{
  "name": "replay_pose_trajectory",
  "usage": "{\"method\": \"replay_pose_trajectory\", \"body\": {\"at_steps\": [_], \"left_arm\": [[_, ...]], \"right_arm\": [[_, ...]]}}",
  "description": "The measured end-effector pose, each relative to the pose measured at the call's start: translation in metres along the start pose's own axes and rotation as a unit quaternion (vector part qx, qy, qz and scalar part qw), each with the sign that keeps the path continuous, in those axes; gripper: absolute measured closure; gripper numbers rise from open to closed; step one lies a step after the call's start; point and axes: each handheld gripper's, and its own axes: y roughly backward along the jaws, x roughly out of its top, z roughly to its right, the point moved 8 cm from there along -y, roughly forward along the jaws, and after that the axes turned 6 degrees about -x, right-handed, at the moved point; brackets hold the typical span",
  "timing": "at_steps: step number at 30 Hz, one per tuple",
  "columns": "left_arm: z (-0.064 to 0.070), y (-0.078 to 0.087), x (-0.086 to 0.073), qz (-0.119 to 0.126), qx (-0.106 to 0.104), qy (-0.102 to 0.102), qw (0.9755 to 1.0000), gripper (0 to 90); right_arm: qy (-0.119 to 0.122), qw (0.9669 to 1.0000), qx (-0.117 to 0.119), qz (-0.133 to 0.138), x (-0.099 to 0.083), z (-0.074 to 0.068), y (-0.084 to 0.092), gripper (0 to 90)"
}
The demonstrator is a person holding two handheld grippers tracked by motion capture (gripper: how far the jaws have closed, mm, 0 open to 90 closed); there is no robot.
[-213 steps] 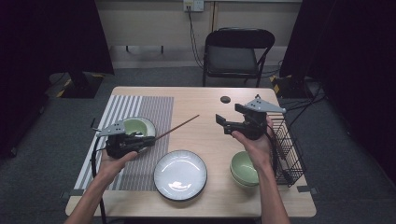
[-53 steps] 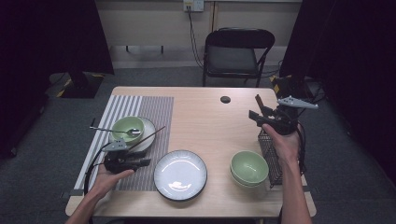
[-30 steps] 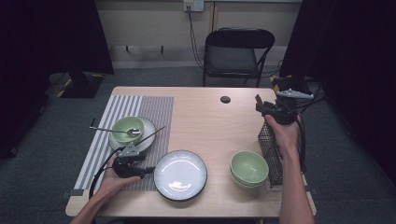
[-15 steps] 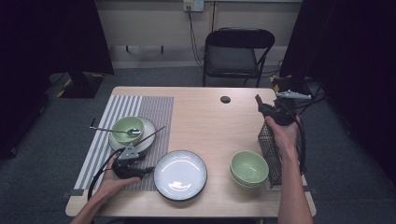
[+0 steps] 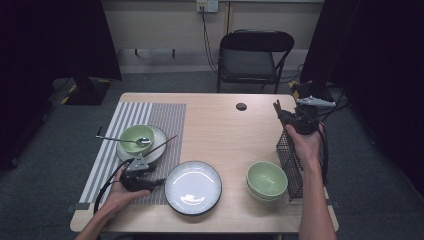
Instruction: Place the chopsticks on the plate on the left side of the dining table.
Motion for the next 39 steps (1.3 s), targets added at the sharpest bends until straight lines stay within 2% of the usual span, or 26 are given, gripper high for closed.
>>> {"method": "replay_pose_trajectory", "body": {"at_steps": [21,39], "left_arm": [[0.000,0.000,0.000,-0.001,-0.001,-0.001,1.0000,32.8],[0.000,0.000,0.000,0.000,-0.001,0.000,1.0000,32.8]], "right_arm": [[-0.002,0.9989,0.017,0.043,0.018,-0.003,0.014,82.3],[0.017,0.9949,0.052,0.084,0.050,-0.026,0.029,82.5]]}}
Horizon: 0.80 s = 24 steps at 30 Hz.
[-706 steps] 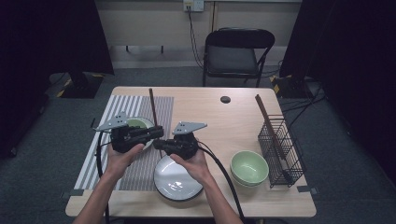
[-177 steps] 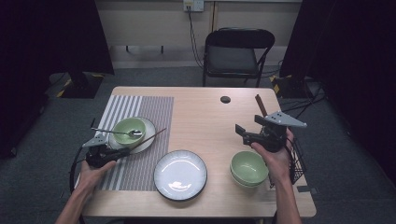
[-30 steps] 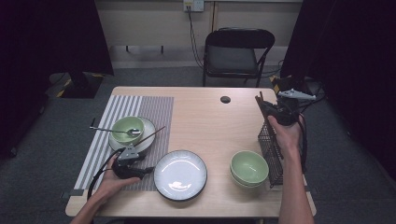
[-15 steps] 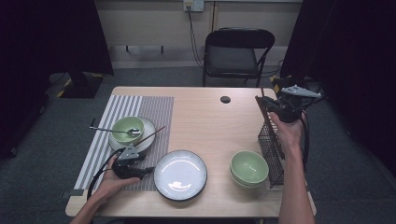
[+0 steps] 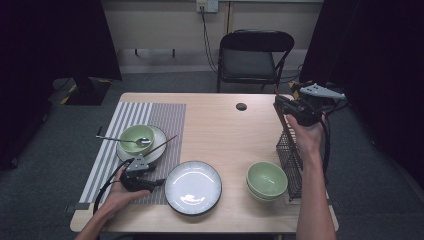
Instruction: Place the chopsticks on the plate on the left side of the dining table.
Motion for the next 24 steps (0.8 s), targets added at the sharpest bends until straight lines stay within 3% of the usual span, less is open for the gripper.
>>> {"method": "replay_pose_trajectory", "body": {"at_steps": [14,24], "left_arm": [[0.005,0.000,0.002,-0.022,0.005,0.000,0.9997,33.1],[0.005,0.009,0.009,-0.007,0.012,0.002,0.9999,33.4]], "right_arm": [[0.017,0.9994,0.021,0.022,0.024,-0.024,0.000,82.1],[0.014,0.9990,0.031,0.029,0.035,-0.031,-0.003,84.2]]}}
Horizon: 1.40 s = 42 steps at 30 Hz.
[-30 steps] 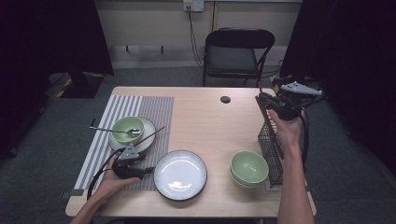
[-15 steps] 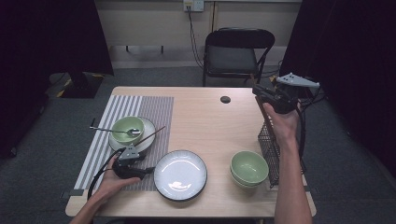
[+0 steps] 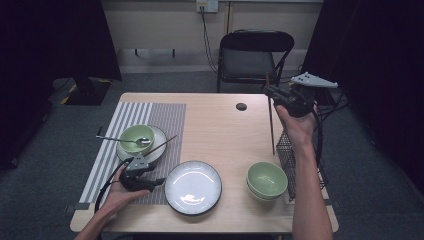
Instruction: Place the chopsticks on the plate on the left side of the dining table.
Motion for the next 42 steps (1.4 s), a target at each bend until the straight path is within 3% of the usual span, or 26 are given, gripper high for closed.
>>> {"method": "replay_pose_trajectory", "body": {"at_steps": [14,25,29,30,31,37,42], "left_arm": [[0.003,0.017,0.019,0.046,-0.008,0.010,0.9989,32.4],[0.009,0.025,0.033,0.084,-0.034,0.029,0.9954,35.3],[0.013,0.023,0.039,0.087,-0.042,0.027,0.9949,35.9],[0.015,0.023,0.041,0.089,-0.045,0.035,0.9944,36.0],[0.015,0.023,0.042,0.088,-0.045,0.028,0.9947,36.4],[0.025,0.021,0.056,0.105,-0.080,0.035,0.9907,35.4],[0.029,0.020,0.072,0.118,-0.092,0.035,0.9881,36.3]], "right_arm": [[0.004,0.9990,0.044,0.012,-0.005,-0.032,-0.006,85.1],[-0.002,0.9973,0.072,0.010,-0.008,-0.057,-0.009,85.0],[0.000,0.9966,0.082,0.006,-0.009,-0.067,-0.010,85.1],[0.001,0.9965,0.083,0.006,-0.009,-0.069,-0.010,85.1],[0.003,0.9963,0.085,0.006,-0.009,-0.071,-0.011,85.1],[-0.005,0.9957,0.092,0.004,-0.007,-0.082,-0.014,85.1],[-0.002,0.9945,0.105,0.006,-0.004,-0.094,-0.016,85.1]]}}
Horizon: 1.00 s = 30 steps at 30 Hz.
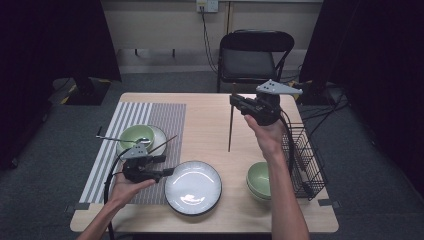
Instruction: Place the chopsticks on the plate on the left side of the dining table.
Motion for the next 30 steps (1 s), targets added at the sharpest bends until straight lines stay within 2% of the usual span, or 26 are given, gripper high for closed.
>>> {"method": "replay_pose_trajectory", "body": {"at_steps": [2,4,6,7,10,13,16,20,22,25,30], "left_arm": [[0.004,-0.004,0.007,0.004,-0.011,-0.002,0.9999,37.3],[0.007,-0.008,0.014,0.005,-0.009,-0.013,0.9999,37.4],[0.010,-0.013,0.019,0.003,-0.011,-0.013,0.9999,36.5],[0.011,-0.016,0.024,0.004,-0.011,-0.021,0.9997,36.3],[0.017,-0.022,0.037,0.016,-0.024,-0.019,0.9994,36.6],[0.022,-0.027,0.048,0.017,-0.024,-0.034,0.9990,36.9],[0.027,-0.029,0.057,0.031,-0.033,-0.038,0.9982,38.0],[0.029,-0.027,0.059,0.041,-0.039,-0.036,0.9978,40.6],[0.028,-0.022,0.059,0.035,-0.037,-0.043,0.9978,41.0],[0.026,-0.016,0.062,0.053,-0.042,-0.033,0.9972,42.1],[0.022,-0.011,0.063,0.060,-0.042,-0.030,0.9969,43.4]], "right_arm": [[0.005,1.0000,0.008,0.000,0.001,-0.006,-0.002,85.1],[0.007,0.9999,0.013,0.000,0.001,-0.010,-0.002,85.1],[0.006,0.9998,0.018,0.003,0.003,-0.013,-0.002,85.1],[0.005,0.9998,0.021,0.004,0.004,-0.015,-0.002,85.1],[0.007,0.9997,0.024,0.008,0.008,-0.018,-0.001,85.1],[0.004,0.9995,0.028,0.010,0.009,-0.021,0.000,85.1],[0.001,0.9994,0.033,0.012,0.007,-0.024,0.000,85.1],[-0.001,0.9991,0.041,0.012,0.005,-0.030,-0.002,85.1],[-0.001,0.9988,0.046,0.013,0.005,-0.035,-0.003,85.1],[0.000,0.9982,0.057,0.014,0.005,-0.045,-0.007,85.1],[0.004,0.9970,0.076,0.014,0.005,-0.062,-0.015,85.1]]}}
